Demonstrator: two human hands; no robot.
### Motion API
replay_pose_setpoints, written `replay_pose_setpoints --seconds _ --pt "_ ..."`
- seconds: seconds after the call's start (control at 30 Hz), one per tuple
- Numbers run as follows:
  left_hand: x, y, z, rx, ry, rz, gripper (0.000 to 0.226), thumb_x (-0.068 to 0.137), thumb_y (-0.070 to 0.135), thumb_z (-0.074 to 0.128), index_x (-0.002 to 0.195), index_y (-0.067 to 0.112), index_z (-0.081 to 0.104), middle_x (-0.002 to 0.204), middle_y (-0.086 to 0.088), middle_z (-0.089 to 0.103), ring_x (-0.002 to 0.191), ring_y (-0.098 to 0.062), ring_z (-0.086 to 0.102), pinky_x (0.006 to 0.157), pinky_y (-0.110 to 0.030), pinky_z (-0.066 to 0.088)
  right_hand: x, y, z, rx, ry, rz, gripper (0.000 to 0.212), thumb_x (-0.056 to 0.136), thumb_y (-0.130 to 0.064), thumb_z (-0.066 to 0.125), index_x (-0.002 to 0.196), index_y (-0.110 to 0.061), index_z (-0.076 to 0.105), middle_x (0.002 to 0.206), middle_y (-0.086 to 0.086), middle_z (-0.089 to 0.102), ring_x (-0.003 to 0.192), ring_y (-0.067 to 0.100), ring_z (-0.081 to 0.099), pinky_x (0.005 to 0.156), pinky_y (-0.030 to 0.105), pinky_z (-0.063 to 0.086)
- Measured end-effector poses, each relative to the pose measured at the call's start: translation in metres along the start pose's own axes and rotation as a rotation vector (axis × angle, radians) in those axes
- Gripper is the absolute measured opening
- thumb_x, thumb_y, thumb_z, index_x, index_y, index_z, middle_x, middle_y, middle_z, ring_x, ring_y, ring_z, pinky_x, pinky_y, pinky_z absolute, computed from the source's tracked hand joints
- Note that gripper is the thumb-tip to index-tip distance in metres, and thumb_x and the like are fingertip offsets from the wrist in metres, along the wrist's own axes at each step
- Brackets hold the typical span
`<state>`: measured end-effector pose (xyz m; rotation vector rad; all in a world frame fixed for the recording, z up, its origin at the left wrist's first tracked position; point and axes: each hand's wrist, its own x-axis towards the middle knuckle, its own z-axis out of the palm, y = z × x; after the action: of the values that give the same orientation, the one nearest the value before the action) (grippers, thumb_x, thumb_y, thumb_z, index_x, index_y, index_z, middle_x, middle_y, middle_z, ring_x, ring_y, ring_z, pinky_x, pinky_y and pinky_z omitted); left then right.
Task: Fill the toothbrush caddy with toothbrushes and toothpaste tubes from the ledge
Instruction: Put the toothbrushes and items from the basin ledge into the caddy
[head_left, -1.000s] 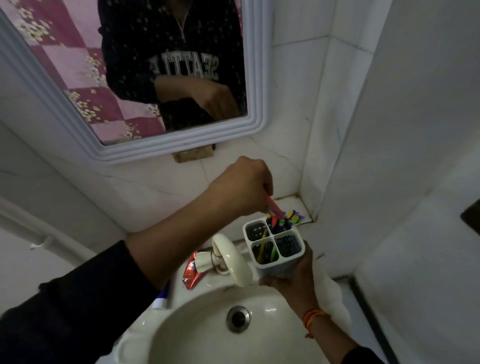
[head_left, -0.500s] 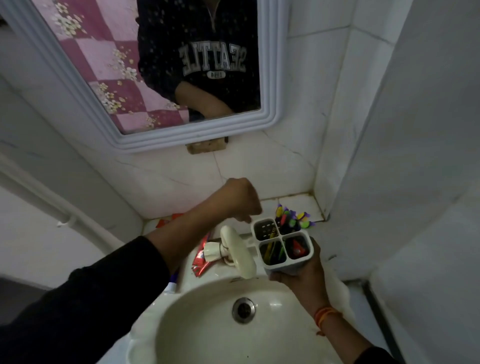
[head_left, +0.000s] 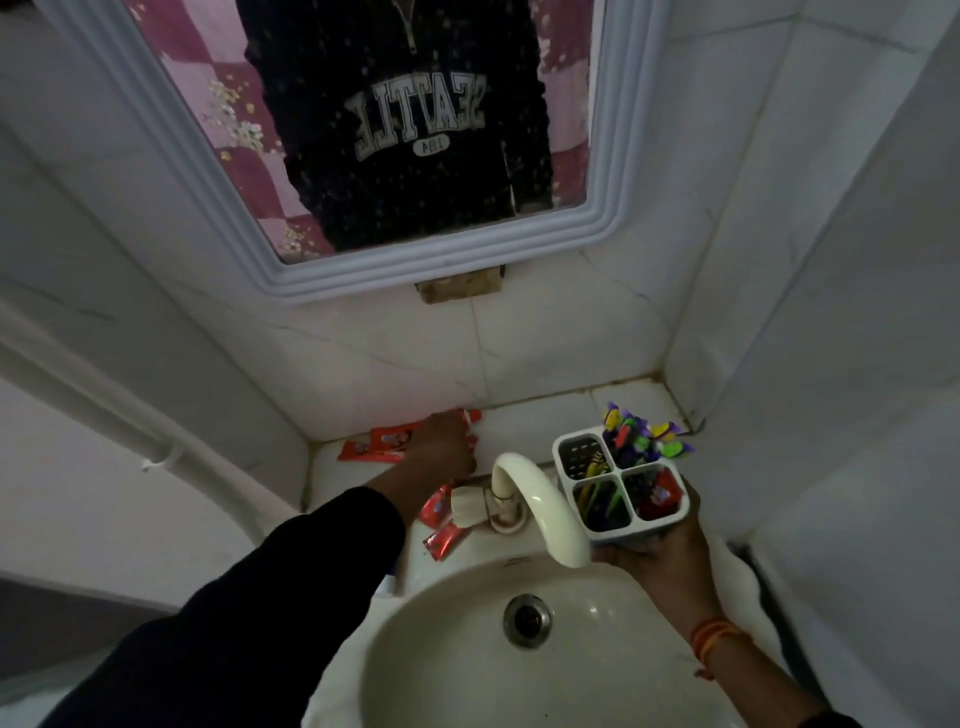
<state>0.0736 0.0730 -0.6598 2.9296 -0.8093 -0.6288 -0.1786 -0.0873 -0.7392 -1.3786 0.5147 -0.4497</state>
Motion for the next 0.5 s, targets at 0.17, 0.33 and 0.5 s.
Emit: replay_pose_setpoints --seconds 0.17,0.33,0.5 --pt "-0.007 0.034 -0.034 0.038 0.095 0.25 0.045 0.098 0.03 0.055 0.139 0.012 0.05 0.125 -0.018 0.053 0.101 -0.037 0.065 0.09 -0.042 0.056 -0.002 -0.009 0.007 0.14 0.026 0.088 0.092 0.07 0.043 0.064 0.14 -0.014 0.043 0.129 0.004 0.061 0.094 0.001 0.077 0.058 0.025 0.064" --pt "-0.053 0.111 -0.099 0.162 0.035 0.574 0.04 0.084 0.039 0.076 0.119 0.02 0.072 0.104 -0.002 0.074 0.094 -0.02 0.068 0.083 -0.039 0.059 0.003 -0.004 0.001 0.209 0.034 0.186 0.072 0.089 0.033 0.053 0.126 -0.028 0.056 0.102 -0.012 0.079 0.088 0.013 0.079 0.051 0.04 0.064" --pt "-0.089 0.186 -0.098 0.515 -0.129 0.634 0.022 0.077 0.036 0.08 0.092 0.021 0.072 0.07 0.004 0.056 0.064 -0.015 0.054 0.058 -0.029 0.05 0.005 0.001 -0.007 -0.038 0.045 0.086 0.103 0.052 0.012 0.098 0.129 -0.038 0.05 0.123 -0.009 0.069 0.111 0.004 0.07 0.079 0.033 0.066"
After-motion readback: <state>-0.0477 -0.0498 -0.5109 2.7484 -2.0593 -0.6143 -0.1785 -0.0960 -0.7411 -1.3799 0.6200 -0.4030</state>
